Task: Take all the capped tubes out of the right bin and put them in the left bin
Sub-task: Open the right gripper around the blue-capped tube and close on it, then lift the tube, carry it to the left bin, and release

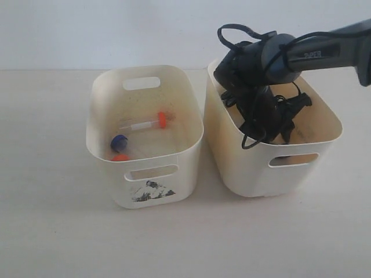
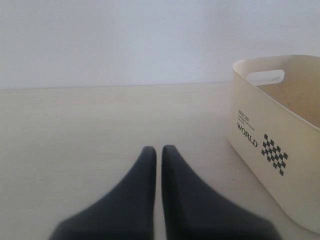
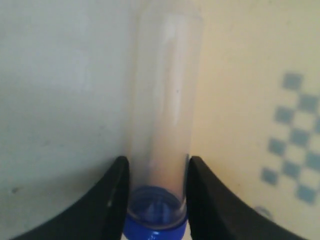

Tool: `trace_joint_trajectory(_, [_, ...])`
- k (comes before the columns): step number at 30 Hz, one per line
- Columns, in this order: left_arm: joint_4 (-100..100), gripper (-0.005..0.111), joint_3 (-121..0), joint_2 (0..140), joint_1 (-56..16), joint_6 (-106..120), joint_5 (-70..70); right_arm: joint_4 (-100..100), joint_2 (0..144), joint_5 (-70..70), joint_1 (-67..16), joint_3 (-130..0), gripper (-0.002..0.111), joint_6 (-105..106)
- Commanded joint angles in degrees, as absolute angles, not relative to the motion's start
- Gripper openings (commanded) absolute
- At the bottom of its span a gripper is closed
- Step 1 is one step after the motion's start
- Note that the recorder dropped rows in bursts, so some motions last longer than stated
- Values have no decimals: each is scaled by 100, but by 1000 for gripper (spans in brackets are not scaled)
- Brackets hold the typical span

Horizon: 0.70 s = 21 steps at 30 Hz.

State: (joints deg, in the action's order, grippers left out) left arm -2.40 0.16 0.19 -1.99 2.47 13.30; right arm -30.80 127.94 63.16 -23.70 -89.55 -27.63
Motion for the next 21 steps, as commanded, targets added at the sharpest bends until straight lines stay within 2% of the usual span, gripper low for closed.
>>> trace_joint_trajectory(1, [-230, 4, 0, 0, -194, 199, 1293, -2494, 12367, 6120, -2392, -8865, 0, -2757])
trace_joint_trajectory(13, [-230, 4, 0, 0, -194, 199, 1293, -2136, 10511, 5546, -2392, -8865, 0, -2404])
trace_joint_trajectory(17, [-230, 4, 0, 0, -194, 199, 1293, 1060, 9809, 4770, -2392, -8865, 0, -388])
trace_joint_trajectory(18, [-230, 4, 0, 0, -194, 199, 1293, 2541, 9769, 4516, -2392, -8865, 0, 966])
trace_joint_trajectory(21, [-230, 4, 0, 0, -194, 199, 1293, 4605, 9923, 4467, -2392, -8865, 1, 3517])
